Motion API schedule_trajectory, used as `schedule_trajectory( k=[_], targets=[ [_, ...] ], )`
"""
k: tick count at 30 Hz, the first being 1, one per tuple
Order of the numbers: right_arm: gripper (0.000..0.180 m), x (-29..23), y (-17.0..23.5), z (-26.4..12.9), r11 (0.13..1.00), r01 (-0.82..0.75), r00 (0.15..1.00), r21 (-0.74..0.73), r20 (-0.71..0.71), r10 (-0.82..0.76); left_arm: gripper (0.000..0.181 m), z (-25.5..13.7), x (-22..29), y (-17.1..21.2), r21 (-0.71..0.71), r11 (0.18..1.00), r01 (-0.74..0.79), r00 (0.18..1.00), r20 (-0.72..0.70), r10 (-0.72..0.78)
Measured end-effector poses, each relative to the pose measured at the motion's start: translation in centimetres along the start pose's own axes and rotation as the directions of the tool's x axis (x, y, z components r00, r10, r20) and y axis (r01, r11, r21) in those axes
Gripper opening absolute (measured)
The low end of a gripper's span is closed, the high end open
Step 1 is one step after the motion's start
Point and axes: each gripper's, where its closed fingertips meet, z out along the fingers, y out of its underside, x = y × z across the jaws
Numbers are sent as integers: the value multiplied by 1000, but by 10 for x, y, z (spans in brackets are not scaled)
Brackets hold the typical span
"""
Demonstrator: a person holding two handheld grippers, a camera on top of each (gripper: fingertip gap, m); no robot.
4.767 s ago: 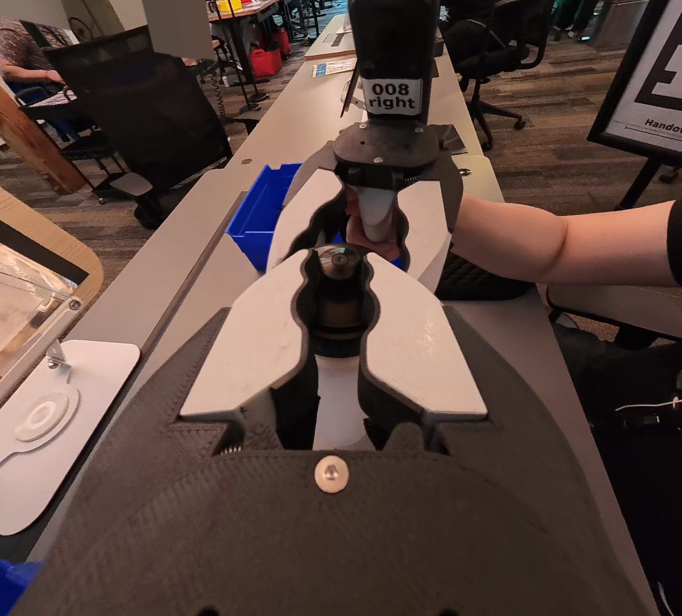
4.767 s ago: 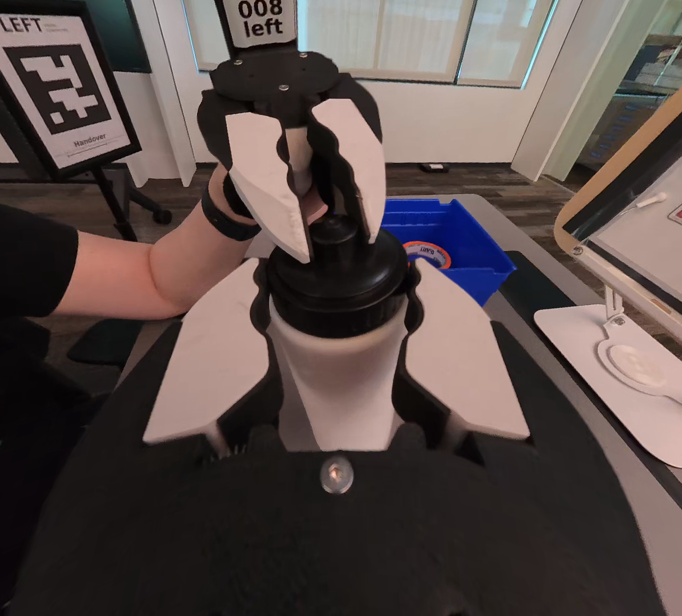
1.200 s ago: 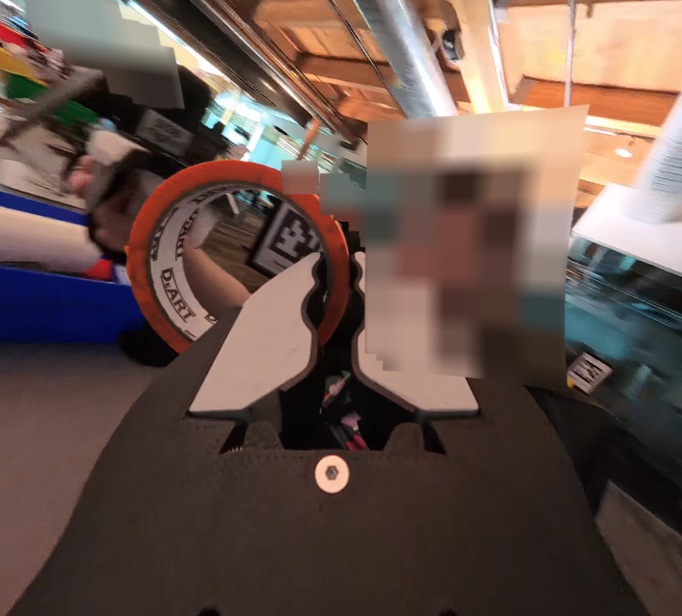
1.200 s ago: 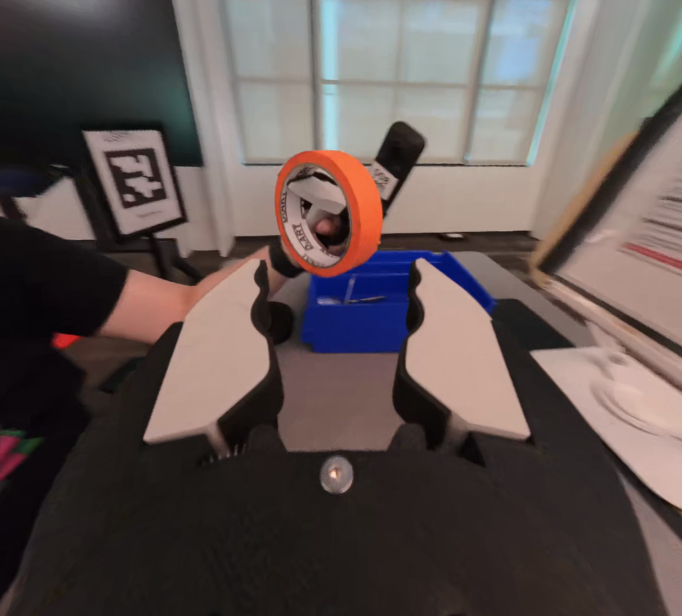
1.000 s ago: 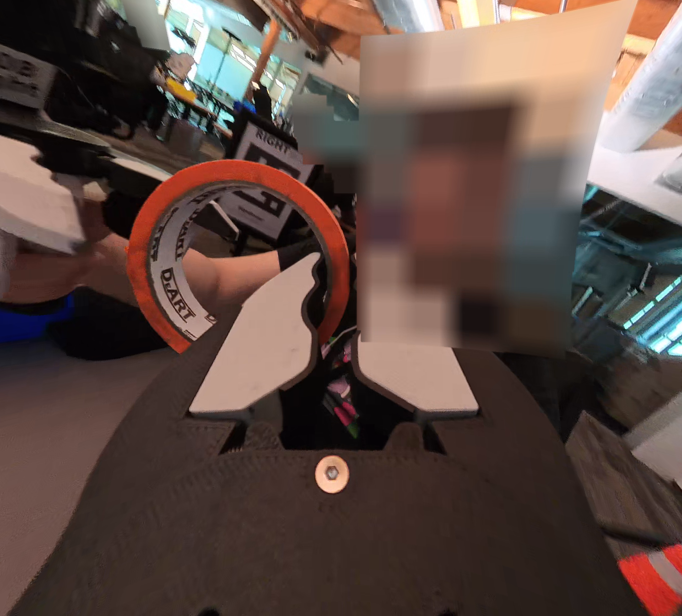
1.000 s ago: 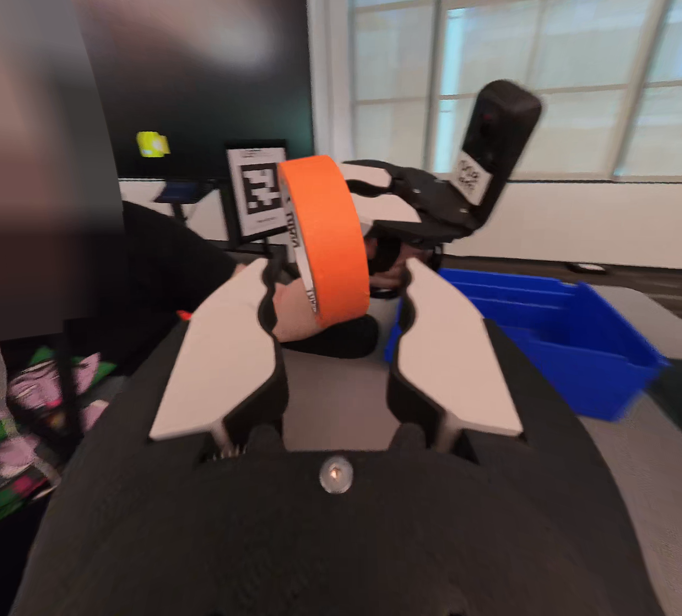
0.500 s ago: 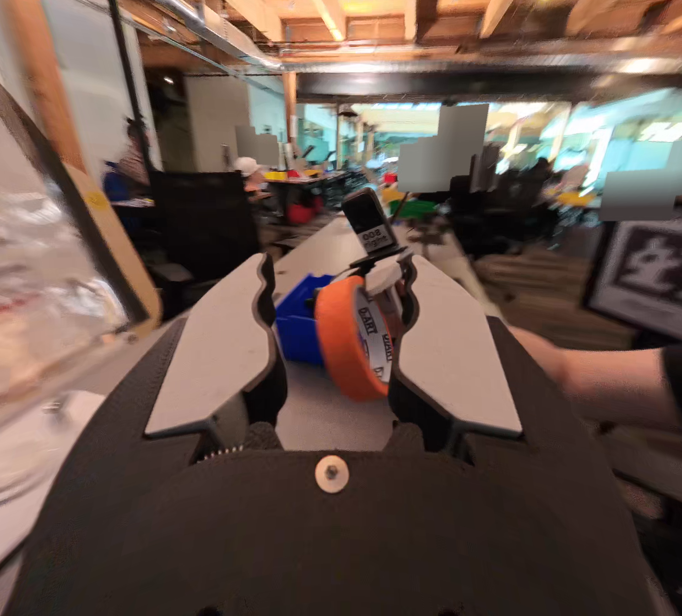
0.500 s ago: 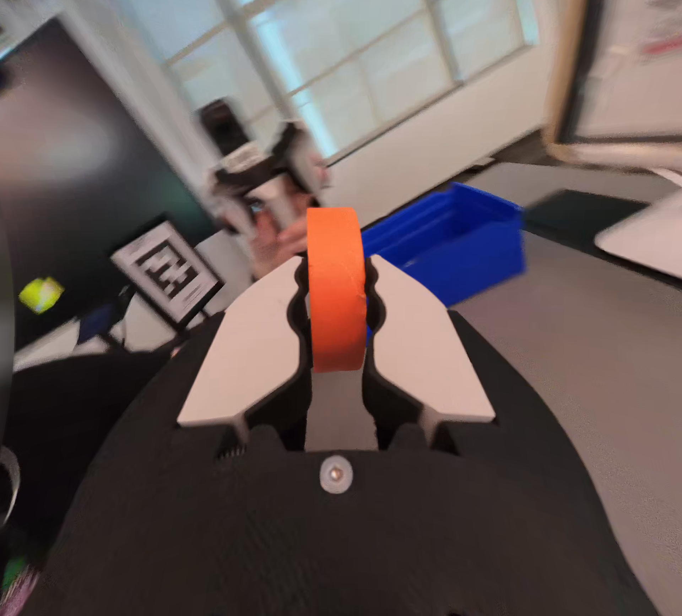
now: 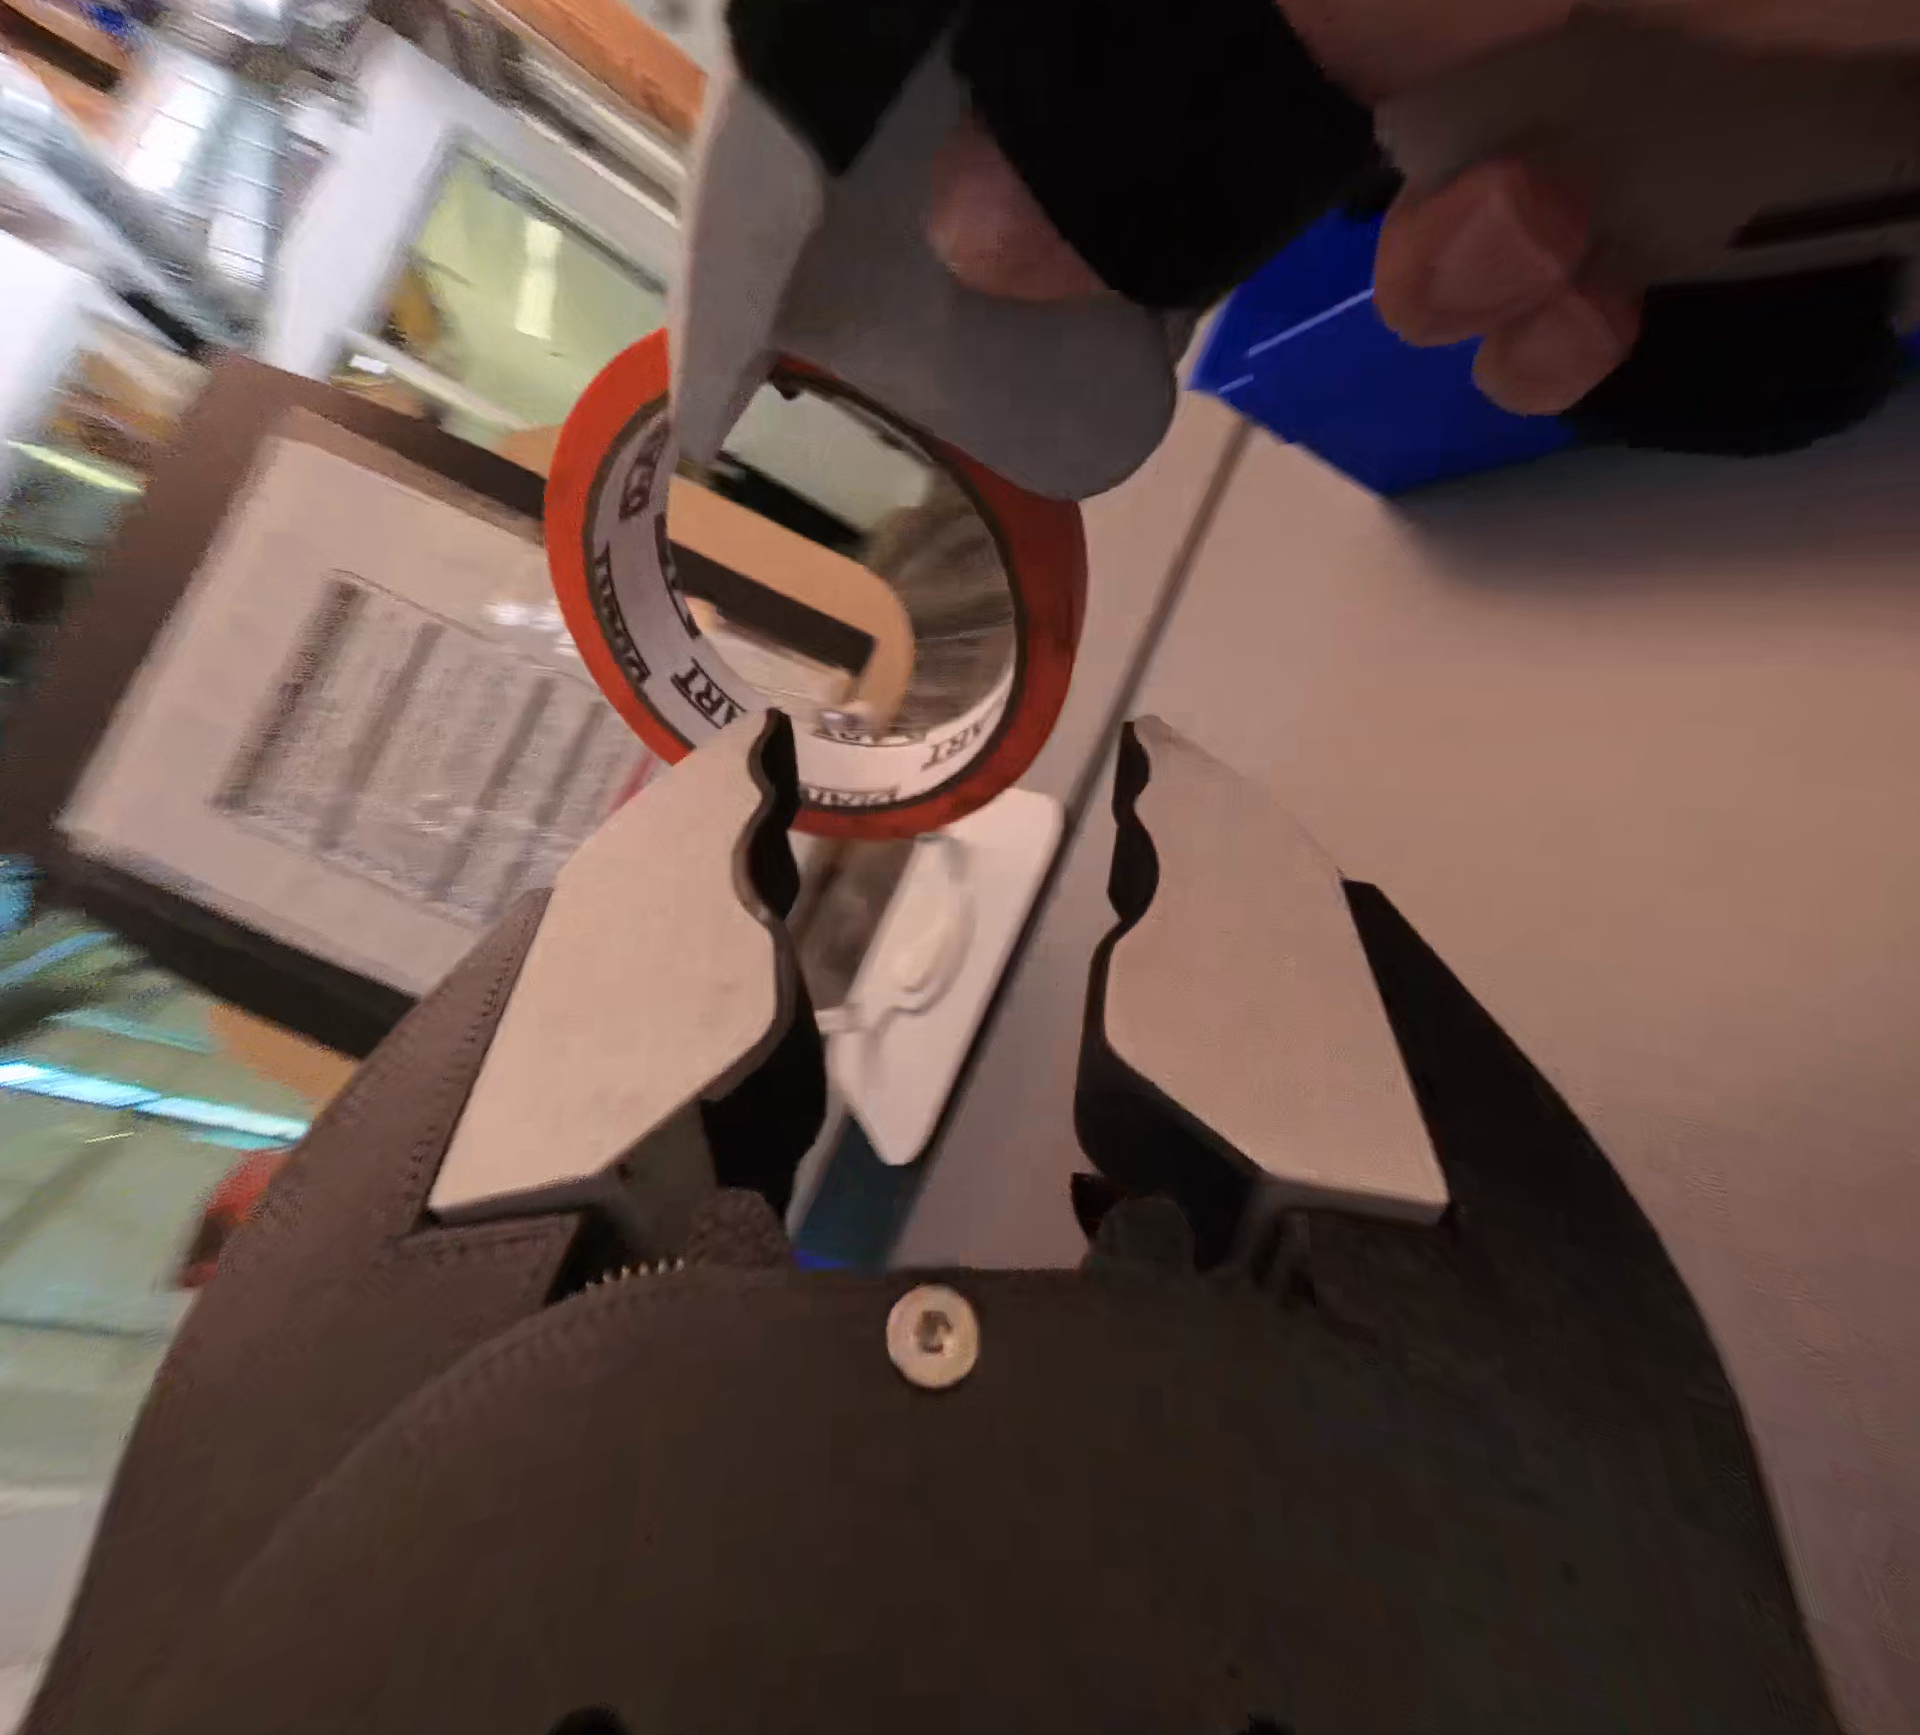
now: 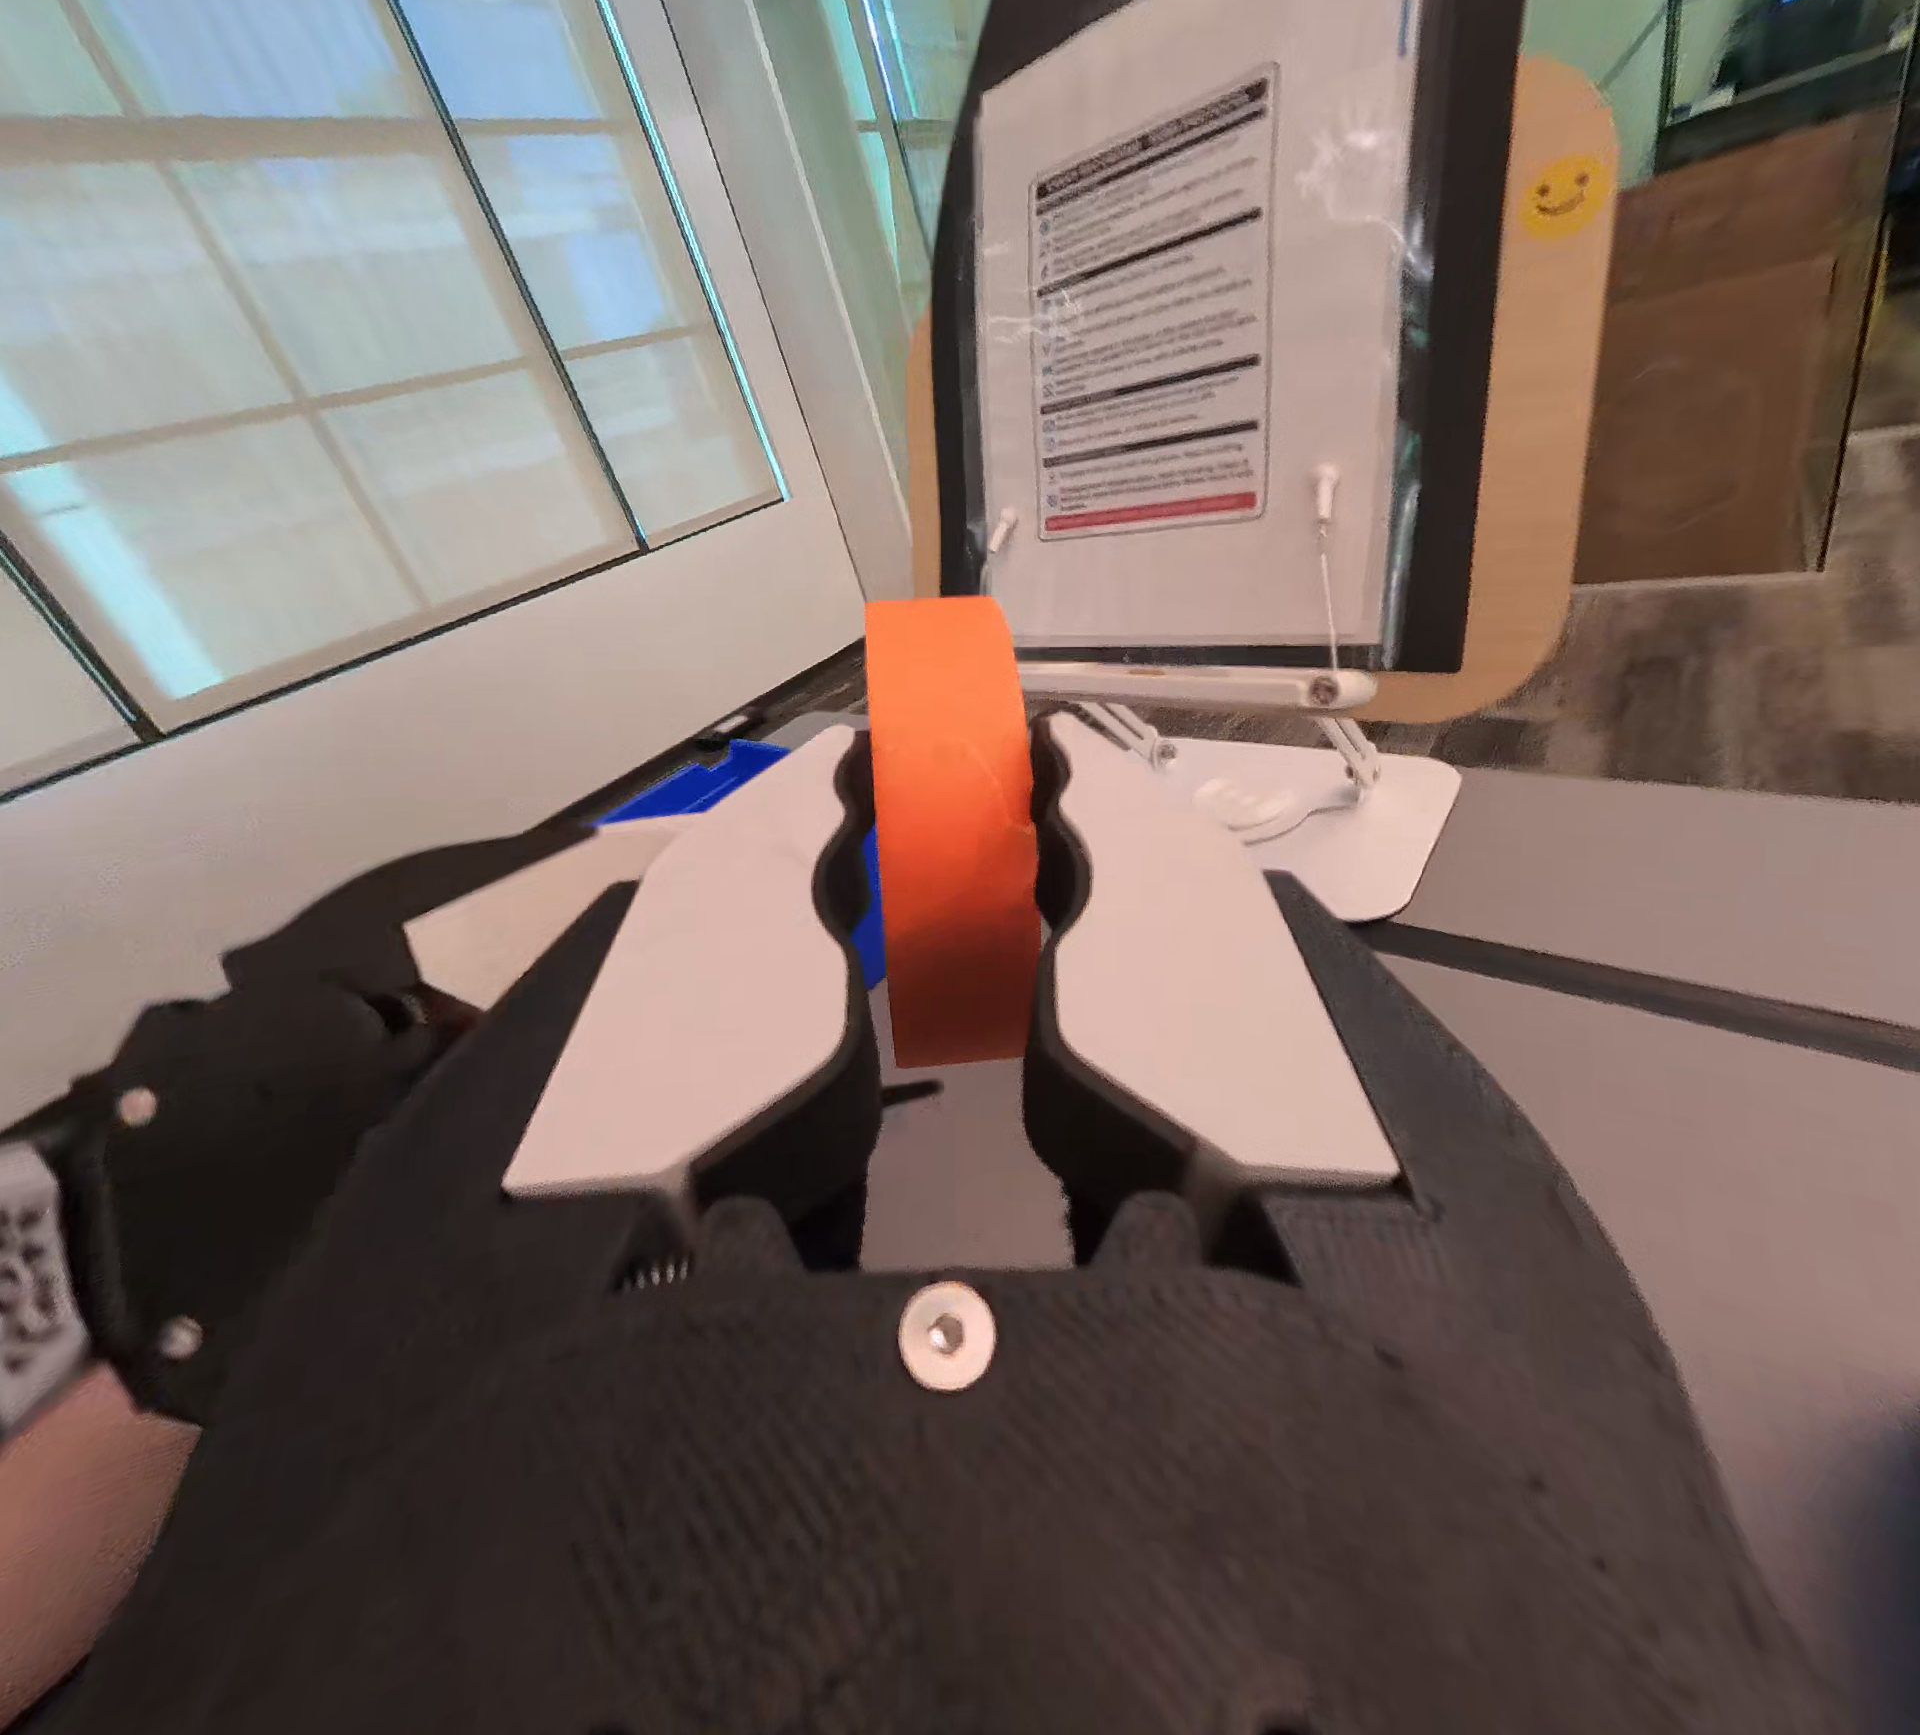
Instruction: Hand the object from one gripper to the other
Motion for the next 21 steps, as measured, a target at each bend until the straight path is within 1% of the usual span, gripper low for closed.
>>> schedule_trajectory(
  k=[1,2,3,6,8,16,21],
  targets=[
    [29,-8,-1,-1,1000,16,1000,5,2,-16,54,0,-4,0,-5,999,-53,996,72,53],
    [30,-14,-2,-1,1000,25,1000,12,-1,-25,53,0,-9,1,-14,995,-94,986,133,95],
    [30,-21,-2,-2,999,44,999,19,-2,-44,51,0,-11,1,-18,993,-115,979,165,116],
    [30,-35,-3,-4,996,83,996,34,-13,-83,49,0,-15,4,-18,995,-100,975,199,102],
    [30,-40,-4,-5,994,103,994,40,-27,-102,46,-1,-16,5,-19,993,-119,970,213,120],
    [30,-46,-2,-5,987,159,987,28,-23,-158,25,1,-9,5,-31,983,-179,961,210,181],
    [30,-50,0,-4,982,185,983,25,-22,-184,24,2,-9,7,-47,982,-182,960,208,188]
  ],
)
